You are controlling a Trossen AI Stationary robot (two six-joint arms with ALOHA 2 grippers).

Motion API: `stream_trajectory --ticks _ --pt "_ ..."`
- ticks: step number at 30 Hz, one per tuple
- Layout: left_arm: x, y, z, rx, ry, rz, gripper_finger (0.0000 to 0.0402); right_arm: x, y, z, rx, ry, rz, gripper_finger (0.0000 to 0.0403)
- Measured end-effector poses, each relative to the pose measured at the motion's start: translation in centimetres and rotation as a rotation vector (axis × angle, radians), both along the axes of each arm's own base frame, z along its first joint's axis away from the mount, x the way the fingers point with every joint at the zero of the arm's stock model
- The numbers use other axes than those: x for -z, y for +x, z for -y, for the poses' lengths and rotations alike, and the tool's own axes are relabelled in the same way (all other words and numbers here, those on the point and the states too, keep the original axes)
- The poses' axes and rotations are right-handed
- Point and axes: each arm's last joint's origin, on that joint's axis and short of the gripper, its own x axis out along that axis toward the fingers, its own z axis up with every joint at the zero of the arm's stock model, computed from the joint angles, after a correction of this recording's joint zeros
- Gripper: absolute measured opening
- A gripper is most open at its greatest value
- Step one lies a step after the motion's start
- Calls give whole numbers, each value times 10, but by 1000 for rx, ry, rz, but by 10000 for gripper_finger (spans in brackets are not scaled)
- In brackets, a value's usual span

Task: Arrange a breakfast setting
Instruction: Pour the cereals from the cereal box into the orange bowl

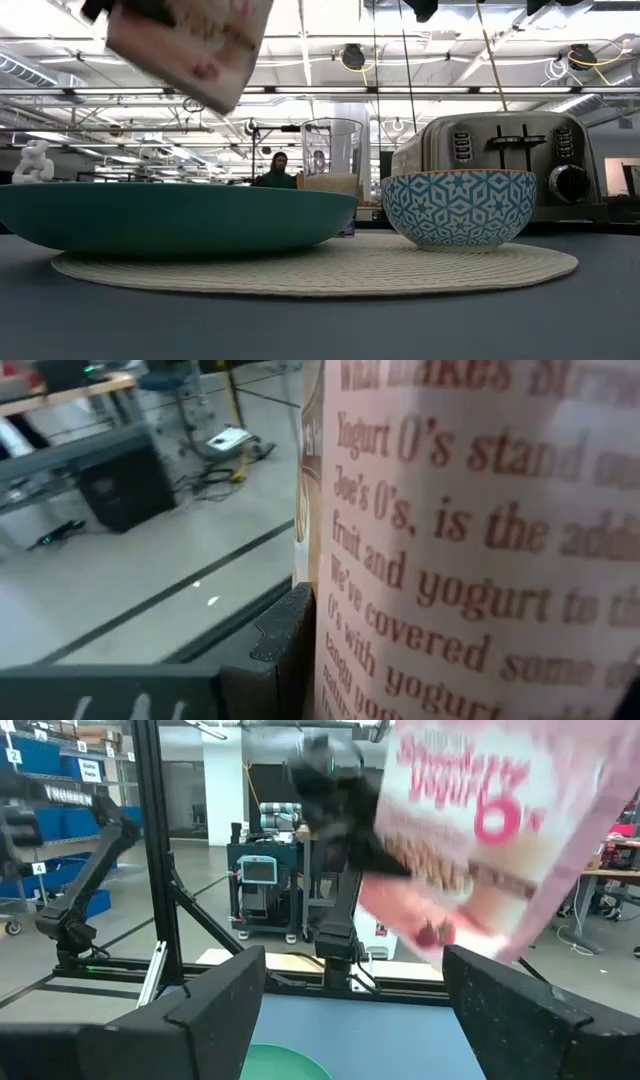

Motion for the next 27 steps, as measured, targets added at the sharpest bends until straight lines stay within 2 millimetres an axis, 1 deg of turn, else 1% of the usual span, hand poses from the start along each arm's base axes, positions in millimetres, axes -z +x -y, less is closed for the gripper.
stream_trajectory --ticks 3,5,9,14,18,23,27 --pt "42 -7 -2 -35 7 20 142 0 0 0 0 0 0 299" --pt "65 -10 -4 -74 21 50 142 0 0 0 0 0 0 299" --pt "105 -13 -8 -129 20 125 142 0 0 1 6 -10 -2 299" --pt "148 -12 -16 -185 28 145 142 2 0 5 22 -5 -18 299" --pt "173 -13 -25 -259 42 175 142 3 -1 10 42 -2 -32 299" --pt "193 -19 -41 -361 94 230 143 7 -2 17 75 4 -66 299" --pt "195 -20 -51 -375 90 185 143 8 -3 23 102 7 -74 299"
